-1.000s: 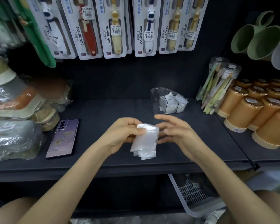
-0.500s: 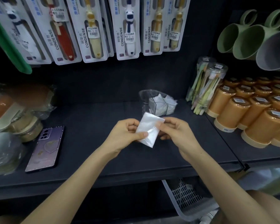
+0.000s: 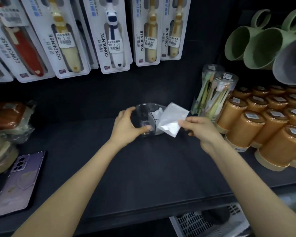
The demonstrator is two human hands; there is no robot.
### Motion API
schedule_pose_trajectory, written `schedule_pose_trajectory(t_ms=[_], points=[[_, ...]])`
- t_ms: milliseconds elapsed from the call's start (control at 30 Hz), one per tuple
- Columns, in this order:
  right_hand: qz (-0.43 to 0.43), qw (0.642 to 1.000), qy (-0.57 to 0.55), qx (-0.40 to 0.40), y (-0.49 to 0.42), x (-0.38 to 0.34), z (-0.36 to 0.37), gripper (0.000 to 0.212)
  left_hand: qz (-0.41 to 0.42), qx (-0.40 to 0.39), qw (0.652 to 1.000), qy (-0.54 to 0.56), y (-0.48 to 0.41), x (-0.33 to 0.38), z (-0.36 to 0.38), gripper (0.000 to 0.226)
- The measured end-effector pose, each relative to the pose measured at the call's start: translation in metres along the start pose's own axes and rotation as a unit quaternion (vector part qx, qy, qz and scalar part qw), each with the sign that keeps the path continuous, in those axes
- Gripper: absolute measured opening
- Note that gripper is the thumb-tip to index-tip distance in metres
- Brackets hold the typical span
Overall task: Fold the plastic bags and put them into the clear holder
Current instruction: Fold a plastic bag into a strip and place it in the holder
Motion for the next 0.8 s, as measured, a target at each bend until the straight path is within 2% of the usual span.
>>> schedule_pose_trajectory(t_ms=[100, 200, 367, 500, 633, 800], points=[[0.017, 1.0, 0.008, 0.005, -0.03, -0.01, -0.009, 0.01, -0.018, -0.064, 0.997, 0.035, -0.029, -0.003, 0.008, 0.113], [0.037, 0.999, 0.037, -0.008, -0.057, -0.018, -0.012, 0.011, -0.027, -0.097, 0.991, 0.083, -0.05, -0.009, 0.014, 0.122], [0.062, 0.987, 0.128, -0.069, -0.087, -0.023, -0.002, 0.012, 0.002, -0.102, 0.989, 0.11, -0.05, -0.011, 0.016, 0.112], [0.062, 0.96, 0.256, -0.1, -0.093, -0.023, 0.013, 0.01, 0.044, -0.107, 0.984, 0.134, -0.029, -0.01, 0.014, 0.107], [0.042, 0.921, 0.378, -0.079, -0.084, -0.017, 0.029, 0.015, 0.077, -0.094, 0.983, 0.138, -0.007, -0.013, 0.011, 0.102], [0.002, 0.896, 0.444, -0.022, -0.054, -0.01, 0.044, 0.011, 0.094, -0.079, 0.985, 0.123, 0.018, -0.017, 0.011, 0.107]])
Point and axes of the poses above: each hand's wrist, its own y-axis away from the middle knuckle, its own z-axis out of the palm, x = y × z, the point moved 6 cm from there along -y, towards the middle knuckle, and after that the axes turned 13 degrees about -x, right-handed, at the moved point
